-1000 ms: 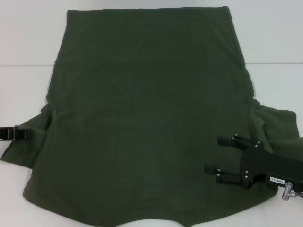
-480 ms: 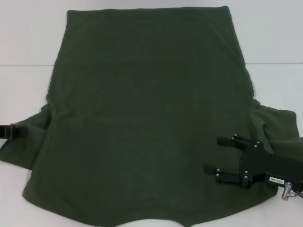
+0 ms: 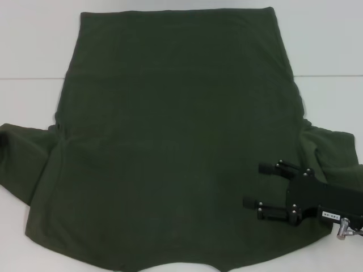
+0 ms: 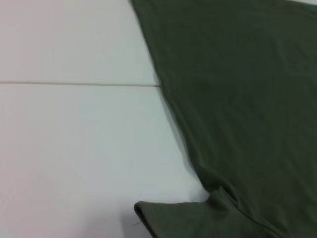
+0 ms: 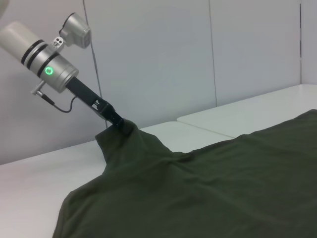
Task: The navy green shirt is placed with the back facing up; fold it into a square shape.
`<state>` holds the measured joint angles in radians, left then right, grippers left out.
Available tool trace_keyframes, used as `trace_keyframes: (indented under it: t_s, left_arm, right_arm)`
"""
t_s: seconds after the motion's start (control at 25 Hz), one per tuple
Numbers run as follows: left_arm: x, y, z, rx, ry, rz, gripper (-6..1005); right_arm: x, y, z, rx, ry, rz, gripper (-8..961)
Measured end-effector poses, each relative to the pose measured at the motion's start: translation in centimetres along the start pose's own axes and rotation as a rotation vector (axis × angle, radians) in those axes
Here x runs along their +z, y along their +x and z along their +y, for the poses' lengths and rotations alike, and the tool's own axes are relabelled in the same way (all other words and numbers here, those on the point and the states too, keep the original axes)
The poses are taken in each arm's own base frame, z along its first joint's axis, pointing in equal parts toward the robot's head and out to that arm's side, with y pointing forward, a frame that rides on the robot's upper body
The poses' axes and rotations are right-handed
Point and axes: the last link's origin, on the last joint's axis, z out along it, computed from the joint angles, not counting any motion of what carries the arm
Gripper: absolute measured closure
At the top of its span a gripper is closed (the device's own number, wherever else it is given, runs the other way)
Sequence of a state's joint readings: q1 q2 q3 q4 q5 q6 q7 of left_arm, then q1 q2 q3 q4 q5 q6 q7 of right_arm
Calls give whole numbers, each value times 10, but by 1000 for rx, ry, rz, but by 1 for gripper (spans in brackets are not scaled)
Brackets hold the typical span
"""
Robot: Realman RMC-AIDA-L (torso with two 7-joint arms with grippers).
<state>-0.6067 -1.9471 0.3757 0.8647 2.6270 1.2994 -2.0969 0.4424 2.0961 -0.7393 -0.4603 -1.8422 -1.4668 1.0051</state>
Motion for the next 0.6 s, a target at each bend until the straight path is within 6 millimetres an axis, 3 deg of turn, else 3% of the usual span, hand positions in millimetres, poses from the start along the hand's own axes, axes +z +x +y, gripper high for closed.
trace_keyframes:
  t_s: [0.36,0.6]
  left_arm:
    - [3,18,14,35,25,-67,963]
    - [-9,39,19,50,60,-56,962]
  right_arm:
    - [3,0,2,-4,-14,4,27]
    - [3,1,3,-5,-19,7,27]
